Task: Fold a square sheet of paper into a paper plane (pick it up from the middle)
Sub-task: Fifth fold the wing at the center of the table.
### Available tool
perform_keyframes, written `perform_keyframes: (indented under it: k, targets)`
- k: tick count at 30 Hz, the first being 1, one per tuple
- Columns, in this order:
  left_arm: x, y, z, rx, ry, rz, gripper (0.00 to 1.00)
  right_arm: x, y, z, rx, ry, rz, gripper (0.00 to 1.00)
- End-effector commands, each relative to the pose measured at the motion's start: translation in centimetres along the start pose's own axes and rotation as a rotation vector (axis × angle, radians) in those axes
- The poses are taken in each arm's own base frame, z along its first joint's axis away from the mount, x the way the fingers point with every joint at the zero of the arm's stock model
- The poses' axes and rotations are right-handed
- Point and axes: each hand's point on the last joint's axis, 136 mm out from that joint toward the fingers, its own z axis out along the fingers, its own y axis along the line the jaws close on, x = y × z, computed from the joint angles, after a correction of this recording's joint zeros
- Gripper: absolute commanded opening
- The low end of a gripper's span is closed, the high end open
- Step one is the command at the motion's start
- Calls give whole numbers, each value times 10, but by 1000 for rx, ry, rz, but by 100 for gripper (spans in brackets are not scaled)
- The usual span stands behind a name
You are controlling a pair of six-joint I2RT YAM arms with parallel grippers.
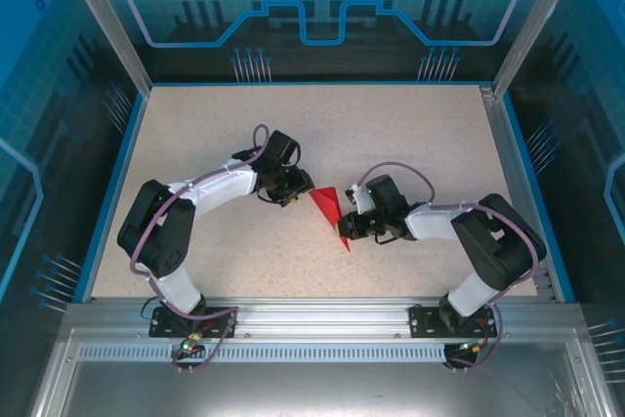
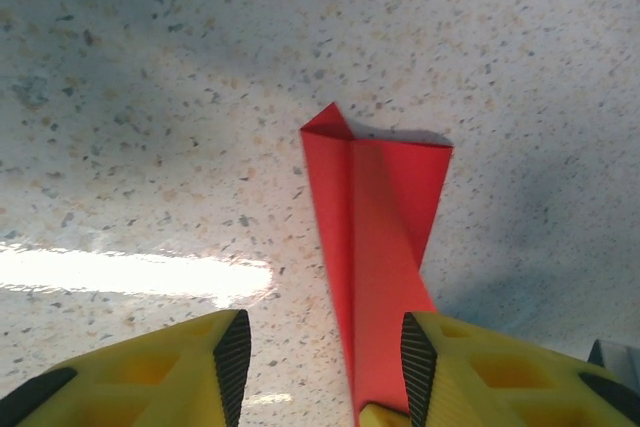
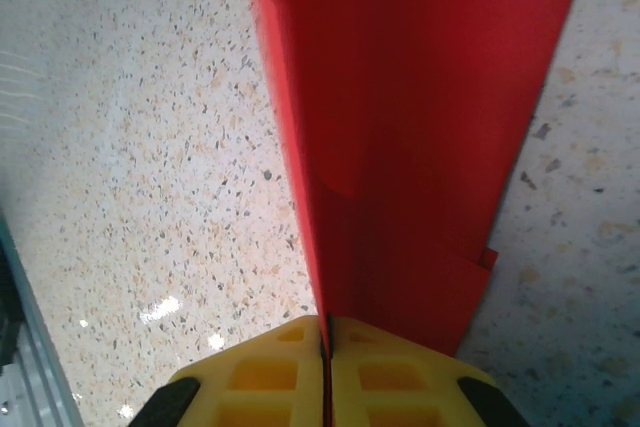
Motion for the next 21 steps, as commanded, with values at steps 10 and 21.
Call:
perform_keyframes:
  k: [10, 21]
  targets:
    - [8, -4, 0, 67, 27, 13, 40, -5, 0, -7, -275, 37, 161, 8]
    - [21, -18, 13, 126, 58, 59, 37, -8, -9, -5, -343, 85, 264, 7]
